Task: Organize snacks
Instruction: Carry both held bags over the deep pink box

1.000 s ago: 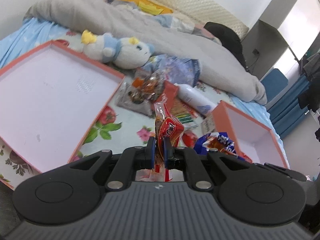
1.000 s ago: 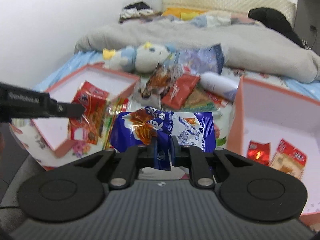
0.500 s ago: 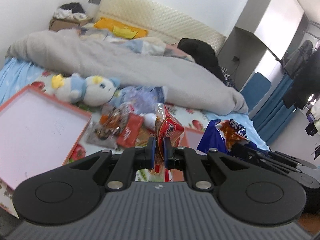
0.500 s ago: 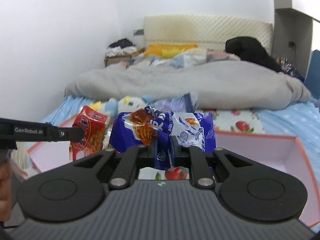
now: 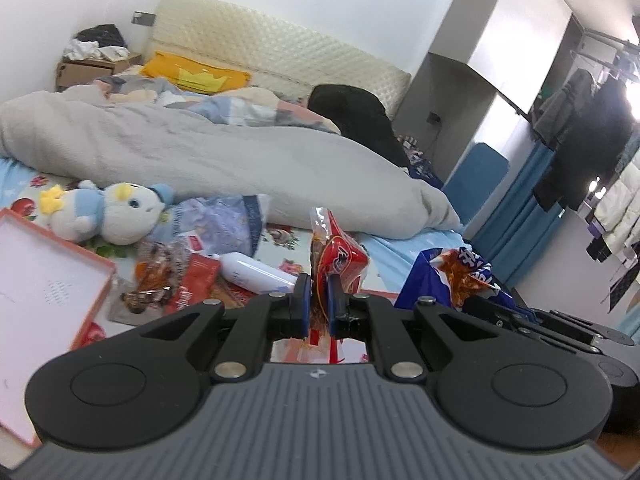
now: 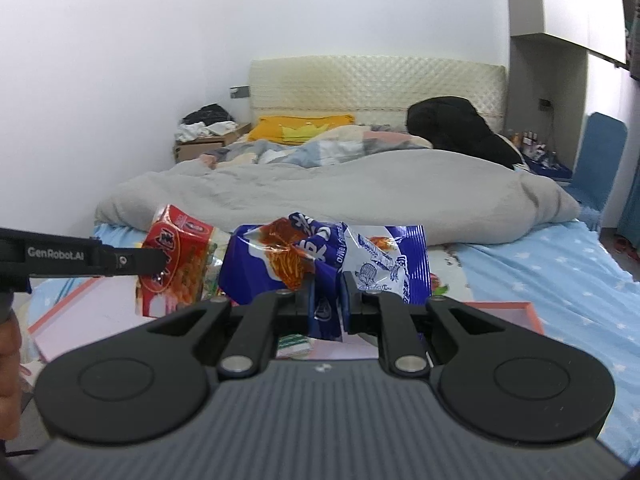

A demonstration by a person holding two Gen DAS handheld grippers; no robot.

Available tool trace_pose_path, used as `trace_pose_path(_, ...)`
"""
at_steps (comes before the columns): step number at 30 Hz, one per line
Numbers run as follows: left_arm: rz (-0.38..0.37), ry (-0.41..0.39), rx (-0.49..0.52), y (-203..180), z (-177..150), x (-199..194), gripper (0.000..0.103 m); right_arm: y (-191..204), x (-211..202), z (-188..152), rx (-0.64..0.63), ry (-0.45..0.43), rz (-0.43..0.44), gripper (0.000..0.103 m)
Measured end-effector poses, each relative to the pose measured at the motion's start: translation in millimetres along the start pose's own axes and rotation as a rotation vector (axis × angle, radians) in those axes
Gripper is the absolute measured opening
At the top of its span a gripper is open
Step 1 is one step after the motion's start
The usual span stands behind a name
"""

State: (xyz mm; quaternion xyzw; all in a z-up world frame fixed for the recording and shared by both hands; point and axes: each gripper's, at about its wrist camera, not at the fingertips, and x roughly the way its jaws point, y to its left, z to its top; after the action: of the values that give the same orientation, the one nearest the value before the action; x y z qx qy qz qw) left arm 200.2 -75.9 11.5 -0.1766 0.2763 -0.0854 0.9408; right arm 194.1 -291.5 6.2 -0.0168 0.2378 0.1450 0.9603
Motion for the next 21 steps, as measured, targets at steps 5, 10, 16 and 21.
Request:
trace_pose_path(5,-0.024,0.040,0.025,-27.2,-6.3,34.9,0.010,-32.5,2.1,-13.3,0.031,0.041,-0.044,0.015)
trace_pose_path(10,-0.024,0.115,0.076,-48.0,-19.0,78.8,0.010,-68.9,23.3,-36.6,0.087,0.143,-0.071,0.015)
trace_pose_path(16,-0.012,0.218,0.114,-61.1,-42.8,125.7,0.010,-97.0,46.5,-68.4,0.152,0.250,-0.097,0.015)
trace_pose_path(21,0.014,0.327,0.123,-61.9,-68.1,158.4,0.010,-107.0,64.0,-95.1,0.176,0.335,-0.130,0.015)
